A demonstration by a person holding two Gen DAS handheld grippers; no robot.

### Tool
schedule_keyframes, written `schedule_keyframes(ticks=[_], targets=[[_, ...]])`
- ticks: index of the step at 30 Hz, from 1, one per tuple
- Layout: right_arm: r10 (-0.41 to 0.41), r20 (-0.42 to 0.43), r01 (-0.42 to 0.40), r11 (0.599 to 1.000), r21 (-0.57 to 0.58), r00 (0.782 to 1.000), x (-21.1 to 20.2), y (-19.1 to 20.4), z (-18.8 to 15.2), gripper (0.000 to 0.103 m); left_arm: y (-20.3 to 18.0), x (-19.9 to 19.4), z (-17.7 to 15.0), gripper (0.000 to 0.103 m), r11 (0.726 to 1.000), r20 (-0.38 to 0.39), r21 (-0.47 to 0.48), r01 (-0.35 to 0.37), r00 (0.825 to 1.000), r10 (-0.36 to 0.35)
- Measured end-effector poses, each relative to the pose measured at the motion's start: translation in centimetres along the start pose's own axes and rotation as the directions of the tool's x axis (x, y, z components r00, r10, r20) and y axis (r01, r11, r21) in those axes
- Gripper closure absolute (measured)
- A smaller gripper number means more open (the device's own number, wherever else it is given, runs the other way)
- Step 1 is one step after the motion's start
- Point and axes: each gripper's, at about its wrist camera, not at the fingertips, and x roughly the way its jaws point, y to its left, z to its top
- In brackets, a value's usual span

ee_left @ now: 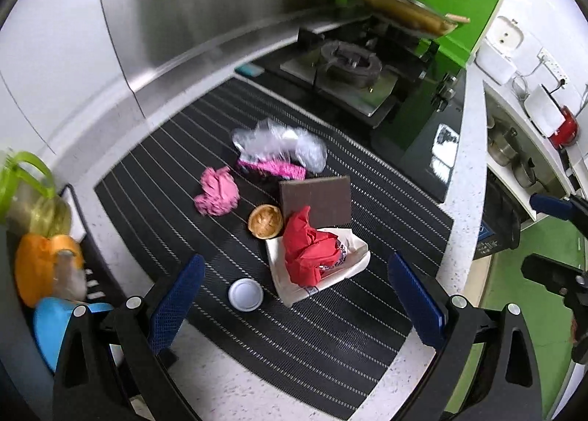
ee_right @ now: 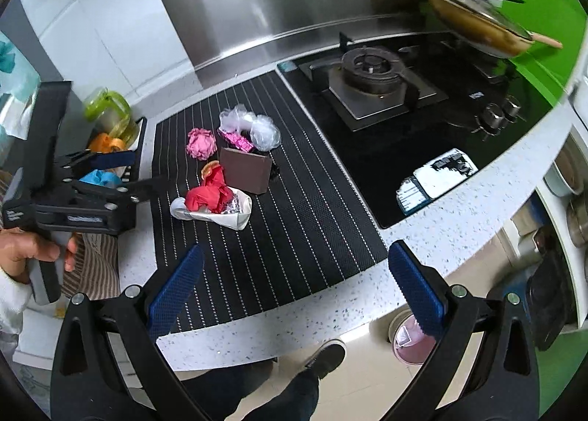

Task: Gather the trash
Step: 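Return both tools to the mat and approach the red crumpled paper, then grasp the brown sponge with the right tool while the left tool grasps the red paper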

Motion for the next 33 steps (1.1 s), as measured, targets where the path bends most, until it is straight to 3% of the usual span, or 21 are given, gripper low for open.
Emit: schedule_keyframes(ticks=[10, 12, 14, 19, 21, 24, 33], targets=[[0.039, -0.063, -0.044, 0.996, -0.081, 0.997, 3.3, -1.6, 2.3, 0.004, -0.4, 4.7, -0.1, 0.009, 0.995, -0.073, -0.099, 0.019, 0.997, -0.026], [0.043, -0.069, -0.049, 0.995, -0.082, 0.997, 3.5, -1.8, 2.6, 0.004, -0.3, 5.4, -0.1, 0.022, 0.994, -0.095, -0.107, 0.014, 0.995, -0.024], [0.050, -0.072, -0.056, 0.995, -0.085, 0.996, 3.8, -2.0, 2.8, 0.004, -0.1, 6.0, -0.1, 0.029, 0.993, -0.114, -0.116, 0.014, 0.993, -0.027], [0.061, -0.077, -0.068, 0.994, -0.084, 0.995, 4.4, -2.0, 3.1, 0.004, 0.3, 6.6, -0.4, 0.037, 0.991, -0.143, -0.129, 0.025, 0.989, -0.043], [0.063, -0.079, -0.070, 0.994, -0.085, 0.995, 4.6, -1.9, 3.2, 0.004, 0.3, 6.8, -0.5, 0.061, 0.992, -0.151, -0.126, 0.030, 0.987, -0.050], [0.067, -0.079, -0.074, 0.993, -0.087, 0.995, 4.8, -1.6, 3.4, 0.004, 0.3, 6.9, -0.5, 0.071, 0.991, -0.155, -0.128, 0.044, 0.986, -0.063], [0.078, -0.085, -0.087, 0.991, -0.105, 0.993, 5.6, -0.4, 4.1, 0.005, 0.6, 4.2, 0.1, 0.076, 0.990, -0.089, -0.127, 0.053, 0.994, -0.065]])
